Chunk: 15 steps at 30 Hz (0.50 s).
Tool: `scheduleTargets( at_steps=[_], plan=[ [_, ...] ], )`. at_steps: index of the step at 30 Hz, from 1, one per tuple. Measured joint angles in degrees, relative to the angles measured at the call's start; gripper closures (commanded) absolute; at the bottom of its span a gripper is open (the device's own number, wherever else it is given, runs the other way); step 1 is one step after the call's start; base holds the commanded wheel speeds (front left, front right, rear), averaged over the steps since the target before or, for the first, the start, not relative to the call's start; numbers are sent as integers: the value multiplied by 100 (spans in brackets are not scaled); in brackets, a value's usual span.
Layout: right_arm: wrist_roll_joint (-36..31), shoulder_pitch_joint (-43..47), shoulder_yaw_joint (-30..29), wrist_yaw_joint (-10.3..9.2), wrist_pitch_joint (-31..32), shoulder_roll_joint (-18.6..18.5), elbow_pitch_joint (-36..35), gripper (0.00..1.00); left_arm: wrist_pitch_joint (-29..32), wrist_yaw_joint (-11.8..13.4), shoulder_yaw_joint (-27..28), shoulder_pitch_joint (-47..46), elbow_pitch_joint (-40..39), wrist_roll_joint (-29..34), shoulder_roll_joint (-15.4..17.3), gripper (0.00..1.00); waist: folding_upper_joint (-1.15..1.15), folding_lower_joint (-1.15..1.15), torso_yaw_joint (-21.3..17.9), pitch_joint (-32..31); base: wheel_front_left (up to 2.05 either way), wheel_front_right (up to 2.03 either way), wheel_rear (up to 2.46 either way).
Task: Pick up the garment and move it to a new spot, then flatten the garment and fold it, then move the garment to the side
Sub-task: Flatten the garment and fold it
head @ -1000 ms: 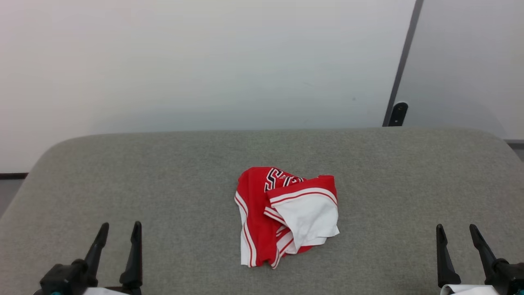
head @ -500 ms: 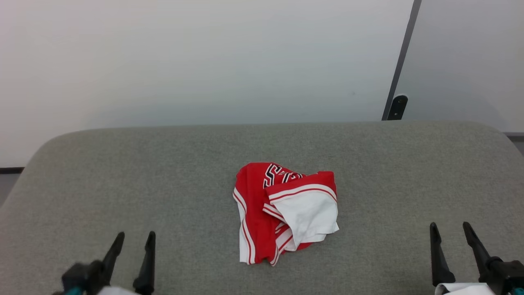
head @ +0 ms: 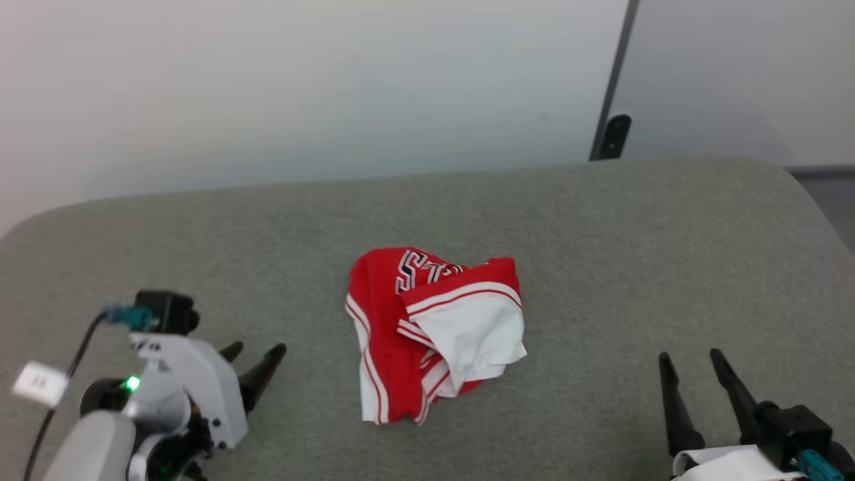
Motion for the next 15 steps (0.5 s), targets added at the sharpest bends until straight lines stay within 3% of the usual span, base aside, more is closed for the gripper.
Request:
scheduleTargets(
  at_steps=[7, 15],
  plan=[
    [169, -121, 171, 0, -56, 1, 137, 0, 1525, 12, -358, -408, 213, -479, 66, 0, 0, 0, -233, 211, 0, 0, 0],
    [277, -327, 250, 0, -127, 1, 253, 0, 2245, 65, -573, -925, 584, -558, 113, 0, 0, 0, -445, 485, 0, 0, 0]
  ],
)
